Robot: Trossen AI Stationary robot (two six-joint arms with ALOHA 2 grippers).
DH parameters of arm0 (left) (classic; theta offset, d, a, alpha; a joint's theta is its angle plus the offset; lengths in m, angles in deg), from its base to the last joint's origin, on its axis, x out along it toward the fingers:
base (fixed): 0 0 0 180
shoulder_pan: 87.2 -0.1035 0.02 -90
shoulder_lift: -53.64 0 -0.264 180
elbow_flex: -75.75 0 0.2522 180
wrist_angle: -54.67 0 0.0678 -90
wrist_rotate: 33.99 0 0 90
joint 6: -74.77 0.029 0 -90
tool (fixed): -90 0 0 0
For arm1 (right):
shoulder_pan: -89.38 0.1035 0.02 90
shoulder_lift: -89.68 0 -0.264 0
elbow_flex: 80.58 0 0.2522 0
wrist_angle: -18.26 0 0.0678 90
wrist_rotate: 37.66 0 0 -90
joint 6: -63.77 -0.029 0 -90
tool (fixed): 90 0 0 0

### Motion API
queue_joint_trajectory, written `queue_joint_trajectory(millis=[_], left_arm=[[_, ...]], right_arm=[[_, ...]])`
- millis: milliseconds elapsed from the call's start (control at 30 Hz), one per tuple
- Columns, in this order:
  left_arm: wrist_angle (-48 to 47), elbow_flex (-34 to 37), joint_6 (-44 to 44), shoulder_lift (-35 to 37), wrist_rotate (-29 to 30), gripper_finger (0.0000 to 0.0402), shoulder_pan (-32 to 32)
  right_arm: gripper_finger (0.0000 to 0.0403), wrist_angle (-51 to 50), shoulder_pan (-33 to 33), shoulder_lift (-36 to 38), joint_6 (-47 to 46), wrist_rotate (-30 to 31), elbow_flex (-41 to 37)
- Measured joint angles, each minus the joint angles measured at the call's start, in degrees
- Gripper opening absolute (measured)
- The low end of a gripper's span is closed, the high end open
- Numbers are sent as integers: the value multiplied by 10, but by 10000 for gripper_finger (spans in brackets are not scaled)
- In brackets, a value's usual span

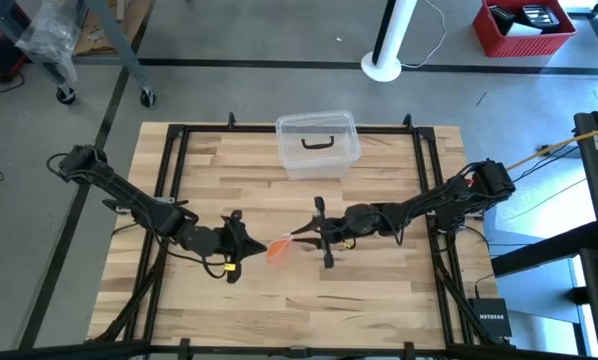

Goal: Roll bandage
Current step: Close the transparent zip bag

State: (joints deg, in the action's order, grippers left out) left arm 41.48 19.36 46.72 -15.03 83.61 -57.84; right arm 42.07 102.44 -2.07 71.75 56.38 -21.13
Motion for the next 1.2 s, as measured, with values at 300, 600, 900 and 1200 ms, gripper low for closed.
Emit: queue_joint_trajectory(millis=[300,600,900,1200], left_arm=[[-47,0,0,-1,2,0,-3],[-48,0,1,-1,0,0,-3],[-45,0,16,-1,0,0,-2],[-40,0,19,-1,0,0,0]], right_arm=[[24,-16,0,0,4,-1,0],[93,-53,0,1,0,-2,19],[176,-160,-8,-1,-1,-15,36],[154,-38,-16,-61,12,-43,26]])
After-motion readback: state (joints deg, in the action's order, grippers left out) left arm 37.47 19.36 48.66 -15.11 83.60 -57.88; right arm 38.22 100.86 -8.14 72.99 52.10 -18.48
